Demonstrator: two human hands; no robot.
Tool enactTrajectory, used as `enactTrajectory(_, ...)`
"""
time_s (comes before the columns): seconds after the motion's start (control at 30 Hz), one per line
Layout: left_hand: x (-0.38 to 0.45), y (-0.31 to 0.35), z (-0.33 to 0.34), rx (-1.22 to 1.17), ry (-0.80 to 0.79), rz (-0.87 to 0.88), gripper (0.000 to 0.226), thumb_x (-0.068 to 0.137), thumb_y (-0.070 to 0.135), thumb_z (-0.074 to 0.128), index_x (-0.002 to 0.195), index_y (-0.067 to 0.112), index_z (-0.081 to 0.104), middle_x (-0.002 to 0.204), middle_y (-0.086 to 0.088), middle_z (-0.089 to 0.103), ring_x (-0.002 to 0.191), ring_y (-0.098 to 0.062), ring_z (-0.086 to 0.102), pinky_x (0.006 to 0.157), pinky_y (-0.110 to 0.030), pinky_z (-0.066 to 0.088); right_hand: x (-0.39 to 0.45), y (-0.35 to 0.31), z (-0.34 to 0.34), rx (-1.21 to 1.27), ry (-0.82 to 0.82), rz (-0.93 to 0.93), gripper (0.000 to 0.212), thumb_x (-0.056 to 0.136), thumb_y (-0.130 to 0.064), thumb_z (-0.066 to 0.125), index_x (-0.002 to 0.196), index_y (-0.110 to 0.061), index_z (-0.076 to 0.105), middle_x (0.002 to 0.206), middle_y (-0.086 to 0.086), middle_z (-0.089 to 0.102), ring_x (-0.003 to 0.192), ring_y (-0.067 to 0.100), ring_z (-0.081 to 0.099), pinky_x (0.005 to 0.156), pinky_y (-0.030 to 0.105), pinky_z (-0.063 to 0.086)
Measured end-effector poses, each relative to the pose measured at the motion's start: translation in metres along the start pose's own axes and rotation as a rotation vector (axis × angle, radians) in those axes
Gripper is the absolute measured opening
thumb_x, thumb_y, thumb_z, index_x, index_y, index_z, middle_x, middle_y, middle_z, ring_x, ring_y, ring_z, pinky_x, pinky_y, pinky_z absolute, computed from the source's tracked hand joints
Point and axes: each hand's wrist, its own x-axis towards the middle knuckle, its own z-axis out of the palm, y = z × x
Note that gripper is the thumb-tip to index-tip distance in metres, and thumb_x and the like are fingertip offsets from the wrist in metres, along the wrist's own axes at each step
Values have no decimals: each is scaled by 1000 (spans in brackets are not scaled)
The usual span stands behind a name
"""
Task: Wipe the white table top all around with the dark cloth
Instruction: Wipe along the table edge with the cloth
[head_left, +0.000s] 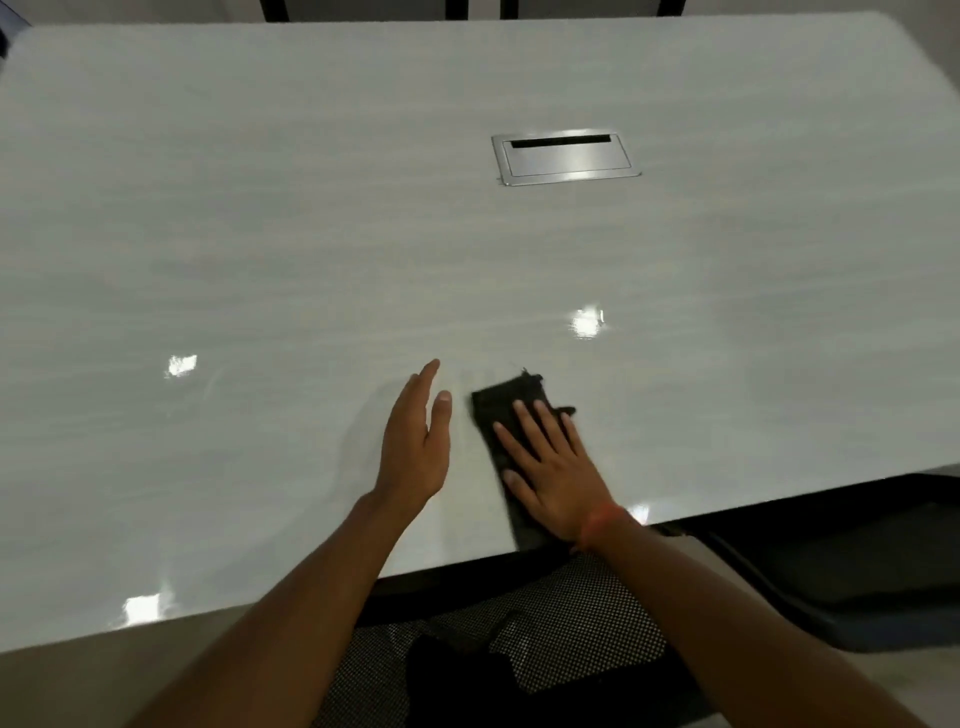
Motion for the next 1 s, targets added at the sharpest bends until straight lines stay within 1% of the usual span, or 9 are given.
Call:
enactTrajectory(0.13, 28, 2, 22, 4, -12, 27, 47, 105, 38, 34, 151, 27, 37, 156, 7, 39, 148, -13, 30, 122, -42, 26, -52, 84, -12, 55, 13, 337, 62, 101, -57, 20, 157, -32, 19, 166, 9, 10, 153, 31, 10, 119, 54, 17)
enactTrajectory(0.23, 45, 3, 29, 0, 1, 29, 47, 105, 37, 35, 150, 24, 39, 155, 6, 40, 147, -14, 31, 122, -38, 25, -33, 138, -29, 91, -1, 601, 69, 96, -59, 15, 157, -27, 18, 165, 15, 10, 153, 34, 6, 121, 55, 11)
enactTrajectory(0.3, 59, 3, 34, 12, 16, 47, 47, 105, 38, 36, 149, 23, 40, 155, 5, 42, 146, -13, 33, 122, -36, 26, 4, 170, -42, 91, 28, 657, 75, 92, -61, 10, 158, -26, 18, 165, 18, 9, 152, 36, 5, 121, 56, 8)
enactTrajectory(0.43, 95, 10, 54, -6, 107, 39, 45, 106, 32, 38, 149, 18, 42, 153, 3, 44, 144, -12, 36, 120, -30, 27, 123, 195, -56, 72, 90, 614, 78, 90, -59, 8, 157, -21, 24, 163, 23, 15, 150, 43, 8, 121, 57, 9)
enactTrajectory(0.53, 116, 21, 83, -14, 156, 38, 43, 106, 24, 40, 148, 14, 44, 152, 1, 46, 143, -12, 38, 119, -29, 28, 185, 160, -45, 54, 161, 377, 69, 95, -51, 22, 153, -17, 35, 159, 24, 25, 148, 47, 18, 117, 62, 17)
enactTrajectory(0.67, 137, 41, 123, -5, 201, 3, 45, 105, 30, 39, 148, 14, 44, 152, -2, 46, 145, -18, 36, 121, -37, 29, 143, 124, -32, 32, 61, -70, 60, 103, -49, 26, 158, -26, 20, 166, 12, 9, 153, 35, 0, 122, 57, 5)
enactTrajectory(0.73, 151, 51, 138, 4, 190, 15, 49, 103, 36, 37, 148, 15, 44, 153, -1, 45, 146, -17, 35, 121, -42, 28, 107, 153, -36, 29, 36, -142, 60, 103, -50, 28, 158, -30, 17, 167, 8, 7, 154, 29, -2, 123, 53, 3)
enactTrajectory(0.87, 182, 62, 157, -20, 182, 15, 49, 104, 36, 37, 148, 17, 43, 154, 1, 44, 146, -16, 33, 121, -44, 29, 80, 265, -51, 19, 83, 157, 63, 98, -52, 30, 155, -26, 29, 164, 13, 17, 152, 35, 14, 116, 58, 23)
enactTrajectory(1.0, 222, 63, 162, -20, 202, 45, 53, 102, 41, 34, 148, 17, 43, 153, 1, 44, 146, -15, 34, 121, -43, 29, 148, 335, -83, 38, 75, 473, 73, 94, -58, 13, 157, -23, 23, 164, 19, 14, 151, 39, 9, 121, 57, 12)
